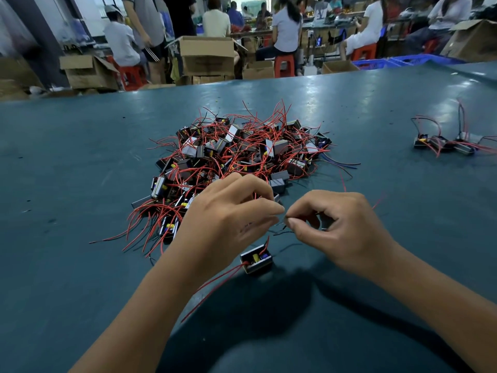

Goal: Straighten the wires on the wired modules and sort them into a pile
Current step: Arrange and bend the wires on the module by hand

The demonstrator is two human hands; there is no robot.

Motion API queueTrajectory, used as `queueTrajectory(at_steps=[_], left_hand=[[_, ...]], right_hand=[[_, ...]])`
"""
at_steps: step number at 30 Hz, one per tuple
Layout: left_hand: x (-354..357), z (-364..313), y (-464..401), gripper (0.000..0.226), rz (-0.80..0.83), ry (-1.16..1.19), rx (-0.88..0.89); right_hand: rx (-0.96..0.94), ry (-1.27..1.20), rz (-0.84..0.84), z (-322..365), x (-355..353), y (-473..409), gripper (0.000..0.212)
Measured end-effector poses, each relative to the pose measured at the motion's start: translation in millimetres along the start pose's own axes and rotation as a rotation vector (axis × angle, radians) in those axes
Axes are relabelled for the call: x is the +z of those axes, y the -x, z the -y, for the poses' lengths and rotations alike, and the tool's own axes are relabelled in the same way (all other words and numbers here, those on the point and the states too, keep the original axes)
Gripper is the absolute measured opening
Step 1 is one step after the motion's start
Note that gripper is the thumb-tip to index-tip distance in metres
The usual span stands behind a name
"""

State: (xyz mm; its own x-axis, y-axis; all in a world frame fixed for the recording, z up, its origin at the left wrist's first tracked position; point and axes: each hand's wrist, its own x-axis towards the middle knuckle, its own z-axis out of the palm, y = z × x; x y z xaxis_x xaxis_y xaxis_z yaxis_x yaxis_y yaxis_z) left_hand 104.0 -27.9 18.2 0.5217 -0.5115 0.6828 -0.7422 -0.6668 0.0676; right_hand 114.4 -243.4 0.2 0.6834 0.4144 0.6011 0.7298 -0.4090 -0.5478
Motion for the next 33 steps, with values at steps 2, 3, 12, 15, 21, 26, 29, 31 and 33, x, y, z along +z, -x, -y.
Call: queueTrajectory(at_steps=[2, 3, 12, 15, 21, 26, 29, 31, 33], left_hand=[[1, 1, 0, 0.011, -0.014, -0.020, 0.037], [1, 1, 0, 0.012, -0.021, -0.032, 0.056], [5, -2, -1, 0.022, 0.040, -0.017, 0.065], [6, -5, -1, 0.020, 0.113, 0.176, -0.096], [6, -10, 2, 0.019, 0.223, 0.636, -0.533], [6, -19, -2, 0.024, 0.259, 1.290, -0.987], [7, -21, -3, 0.029, 0.202, 1.180, -0.965], [5, -16, -2, 0.020, 0.096, 0.833, -0.755], [-1, -11, -3, 0.005, 0.020, 0.590, -0.507]], right_hand=[[0.002, -0.015, 0.009, 0, 0, 0, 0.011], [0.003, -0.019, 0.012, 0, 0, 0, 0.010], [-0.031, 0.085, 0.004, 3, 2, 2, 0.007], [-0.066, 0.153, -0.015, 4, 2, 2, 0.006], [-0.106, 0.180, -0.041, 6, 1, 2, 0.013], [-0.119, 0.161, -0.063, 8, 3, 3, 0.006], [-0.088, 0.139, -0.074, 9, 2, 2, 0.004], [-0.060, 0.115, -0.085, 7, 1, 1, 0.005], [-0.036, 0.095, -0.083, 6, 1, 1, 0.005]])
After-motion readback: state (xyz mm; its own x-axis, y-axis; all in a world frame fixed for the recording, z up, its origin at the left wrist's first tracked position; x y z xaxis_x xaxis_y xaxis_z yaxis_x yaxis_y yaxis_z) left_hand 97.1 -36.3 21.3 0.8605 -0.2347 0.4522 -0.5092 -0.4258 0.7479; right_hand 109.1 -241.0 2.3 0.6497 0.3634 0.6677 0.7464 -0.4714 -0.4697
